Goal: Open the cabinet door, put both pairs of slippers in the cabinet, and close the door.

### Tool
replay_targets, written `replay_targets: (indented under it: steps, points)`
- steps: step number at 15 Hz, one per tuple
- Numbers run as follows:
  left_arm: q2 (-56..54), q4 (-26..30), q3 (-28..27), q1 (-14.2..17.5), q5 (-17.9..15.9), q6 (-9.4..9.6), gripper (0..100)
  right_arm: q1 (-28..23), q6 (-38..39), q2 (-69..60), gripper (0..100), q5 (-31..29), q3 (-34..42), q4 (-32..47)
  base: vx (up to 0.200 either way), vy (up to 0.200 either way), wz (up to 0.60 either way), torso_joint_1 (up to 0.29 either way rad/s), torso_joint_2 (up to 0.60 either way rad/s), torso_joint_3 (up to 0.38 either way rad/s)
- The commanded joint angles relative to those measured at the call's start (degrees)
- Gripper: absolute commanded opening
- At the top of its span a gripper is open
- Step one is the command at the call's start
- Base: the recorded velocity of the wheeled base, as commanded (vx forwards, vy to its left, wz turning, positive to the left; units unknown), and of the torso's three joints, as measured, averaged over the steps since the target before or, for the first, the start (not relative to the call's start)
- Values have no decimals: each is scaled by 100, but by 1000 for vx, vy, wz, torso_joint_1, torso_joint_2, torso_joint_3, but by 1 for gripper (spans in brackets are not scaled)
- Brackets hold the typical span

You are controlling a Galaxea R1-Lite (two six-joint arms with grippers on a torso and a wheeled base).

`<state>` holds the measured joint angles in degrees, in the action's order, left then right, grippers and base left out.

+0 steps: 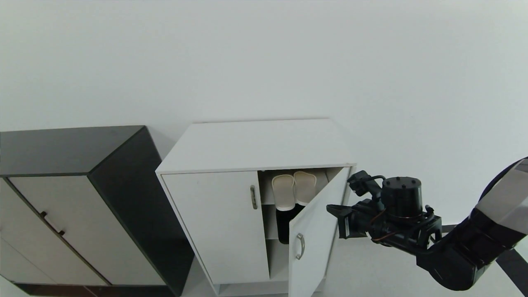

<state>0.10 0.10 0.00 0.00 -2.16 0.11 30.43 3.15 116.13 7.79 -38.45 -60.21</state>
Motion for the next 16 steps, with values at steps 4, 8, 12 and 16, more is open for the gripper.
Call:
replay_targets:
  steps: [4,8,12,16]
  points:
    - [8,-1,0,0,5,-2,0,7,2,24,0,3,-40,0,0,0,0,0,0,0]
    - [-1,-1,0,0,5,-2,0,-2,19,85,0,12,-110,-8,0,0,0,0,0,0]
    - [-1,-1,0,0,5,-2,0,-2,55,332,0,3,-224,-114,0,0,0,0,0,0]
    - [8,-1,0,0,5,-11,0,-19,63,736,0,-23,-576,-281,0,0,0,0,0,0]
